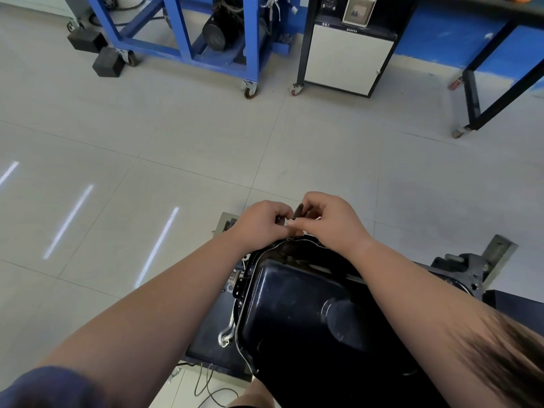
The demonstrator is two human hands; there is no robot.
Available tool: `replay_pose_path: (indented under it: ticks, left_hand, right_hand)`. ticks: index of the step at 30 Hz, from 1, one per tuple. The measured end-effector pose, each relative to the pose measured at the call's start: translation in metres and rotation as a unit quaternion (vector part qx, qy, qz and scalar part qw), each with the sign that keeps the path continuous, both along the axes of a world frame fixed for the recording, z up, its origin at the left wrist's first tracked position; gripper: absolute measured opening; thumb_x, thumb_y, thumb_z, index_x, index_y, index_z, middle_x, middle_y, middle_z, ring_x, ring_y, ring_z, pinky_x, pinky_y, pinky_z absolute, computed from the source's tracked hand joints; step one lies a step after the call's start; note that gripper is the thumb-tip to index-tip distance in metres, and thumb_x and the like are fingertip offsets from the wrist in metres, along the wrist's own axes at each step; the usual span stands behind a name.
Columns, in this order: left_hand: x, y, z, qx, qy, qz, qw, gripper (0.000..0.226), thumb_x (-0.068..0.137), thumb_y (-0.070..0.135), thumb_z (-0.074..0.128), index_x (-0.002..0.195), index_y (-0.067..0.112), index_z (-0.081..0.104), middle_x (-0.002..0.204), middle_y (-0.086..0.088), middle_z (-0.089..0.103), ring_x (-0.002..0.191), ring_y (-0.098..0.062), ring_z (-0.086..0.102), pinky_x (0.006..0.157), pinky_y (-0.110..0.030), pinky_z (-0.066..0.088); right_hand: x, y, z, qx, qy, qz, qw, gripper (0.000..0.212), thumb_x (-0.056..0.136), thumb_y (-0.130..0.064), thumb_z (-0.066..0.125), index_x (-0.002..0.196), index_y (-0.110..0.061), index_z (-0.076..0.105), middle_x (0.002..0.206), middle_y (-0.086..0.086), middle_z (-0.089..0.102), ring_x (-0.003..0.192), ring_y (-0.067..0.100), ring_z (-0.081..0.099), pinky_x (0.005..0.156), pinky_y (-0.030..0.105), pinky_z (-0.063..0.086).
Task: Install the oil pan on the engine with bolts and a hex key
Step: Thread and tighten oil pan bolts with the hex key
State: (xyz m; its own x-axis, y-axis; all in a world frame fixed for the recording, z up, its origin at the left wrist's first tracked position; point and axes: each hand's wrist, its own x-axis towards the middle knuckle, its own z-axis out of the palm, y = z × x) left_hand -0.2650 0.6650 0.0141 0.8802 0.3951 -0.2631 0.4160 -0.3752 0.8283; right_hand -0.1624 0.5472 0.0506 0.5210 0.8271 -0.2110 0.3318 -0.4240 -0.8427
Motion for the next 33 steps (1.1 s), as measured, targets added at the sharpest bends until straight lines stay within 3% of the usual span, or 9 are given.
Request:
replay_pose_path:
  ticks: [5, 9, 13, 17, 19, 23, 27, 31, 33]
  left_hand:
    - [0.0003, 0.0038, 0.0026, -0.048, -0.002, 0.008, 0.999, 0.034, 0.075, 0.015, 0.076, 0.052, 0.03, 0.056, 0.038, 0.013, 0.041, 0.039, -0.002, 0.035, 0.045, -0.014, 0.027]
    - [0.0001, 0.0052, 0.0024, -0.04, 0.009, 0.0, 0.999, 0.036, 0.075, 0.02, 0.077, 0.049, 0.036, 0.059, 0.043, 0.01, 0.04, 0.043, -0.007, 0.033, 0.05, -0.025, 0.028]
    - [-0.0011, 0.0026, -0.0012, -0.044, -0.004, 0.015, 0.999, 0.035, 0.071, 0.022, 0.079, 0.048, 0.033, 0.055, 0.051, 0.009, 0.039, 0.053, -0.011, 0.035, 0.053, -0.025, 0.028]
    - [-0.0018, 0.0015, -0.0021, -0.077, -0.023, 0.025, 0.996, 0.018, 0.075, 0.015, 0.077, 0.064, 0.017, 0.062, 0.054, 0.012, 0.05, 0.056, -0.003, 0.044, 0.059, -0.015, 0.035]
    - [-0.0014, 0.003, 0.0009, -0.081, -0.017, 0.013, 0.997, 0.016, 0.077, 0.012, 0.074, 0.067, 0.019, 0.064, 0.044, 0.016, 0.049, 0.044, 0.005, 0.041, 0.049, -0.006, 0.03]
    - [-0.0019, 0.0039, 0.0018, -0.064, 0.008, 0.005, 0.998, 0.024, 0.075, 0.019, 0.076, 0.06, 0.027, 0.059, 0.051, 0.008, 0.042, 0.048, -0.006, 0.035, 0.051, -0.022, 0.028]
    - [-0.0011, 0.0006, -0.0004, -0.051, 0.01, 0.008, 0.999, 0.037, 0.072, 0.018, 0.078, 0.052, 0.024, 0.048, 0.052, 0.007, 0.037, 0.053, -0.011, 0.032, 0.052, -0.026, 0.026]
    - [-0.0015, 0.0016, -0.0001, -0.08, -0.014, 0.015, 0.997, 0.031, 0.075, 0.016, 0.076, 0.054, 0.03, 0.058, 0.052, 0.013, 0.046, 0.053, -0.004, 0.038, 0.055, -0.018, 0.032]
    - [-0.002, 0.0027, 0.0012, -0.079, -0.01, 0.003, 0.997, 0.021, 0.076, 0.02, 0.076, 0.062, 0.03, 0.063, 0.058, 0.005, 0.049, 0.057, -0.009, 0.039, 0.057, -0.024, 0.031]
  right_hand:
    - [0.0016, -0.0032, 0.0, 0.016, 0.027, 0.022, 0.999, 0.02, 0.083, -0.005, 0.067, 0.096, -0.019, 0.073, 0.084, -0.006, 0.071, 0.072, 0.007, 0.061, 0.072, 0.017, 0.047]
    - [0.0018, -0.0005, 0.0008, 0.013, 0.01, -0.006, 1.0, 0.014, 0.079, -0.008, 0.072, 0.079, -0.022, 0.072, 0.076, -0.007, 0.071, 0.07, 0.004, 0.062, 0.067, 0.012, 0.045]
    - [0.0006, 0.0003, 0.0004, 0.004, -0.014, -0.009, 1.0, 0.031, 0.073, -0.009, 0.076, 0.061, -0.027, 0.055, 0.075, 0.007, 0.069, 0.061, 0.012, 0.056, 0.058, 0.018, 0.043]
    - [0.0009, -0.0012, 0.0017, 0.014, 0.048, 0.029, 0.998, 0.023, 0.081, -0.005, 0.068, 0.085, -0.028, 0.068, 0.085, -0.001, 0.072, 0.063, 0.011, 0.058, 0.066, 0.02, 0.048]
    - [0.0025, -0.0019, 0.0004, 0.02, 0.072, 0.025, 0.997, 0.026, 0.084, -0.002, 0.066, 0.09, -0.027, 0.071, 0.089, 0.005, 0.074, 0.071, 0.012, 0.065, 0.073, 0.019, 0.051]
    - [0.0042, -0.0004, -0.0032, 0.004, 0.023, 0.0, 1.0, 0.004, 0.076, -0.009, 0.075, 0.077, -0.011, 0.072, 0.081, 0.005, 0.073, 0.076, 0.016, 0.067, 0.076, 0.027, 0.052]
    - [0.0032, 0.0003, -0.0034, -0.011, 0.007, 0.01, 1.0, 0.016, 0.071, -0.011, 0.078, 0.068, -0.009, 0.063, 0.062, 0.003, 0.064, 0.052, 0.002, 0.051, 0.055, 0.019, 0.042]
    - [0.004, -0.0024, -0.0008, 0.002, 0.051, 0.044, 0.998, 0.019, 0.083, -0.005, 0.067, 0.086, -0.023, 0.069, 0.079, 0.015, 0.071, 0.059, 0.007, 0.058, 0.068, 0.027, 0.05]
    - [0.0044, -0.0025, -0.0018, 0.006, 0.047, 0.04, 0.998, 0.023, 0.085, -0.004, 0.065, 0.085, -0.026, 0.071, 0.078, 0.011, 0.072, 0.066, 0.011, 0.063, 0.075, 0.029, 0.052]
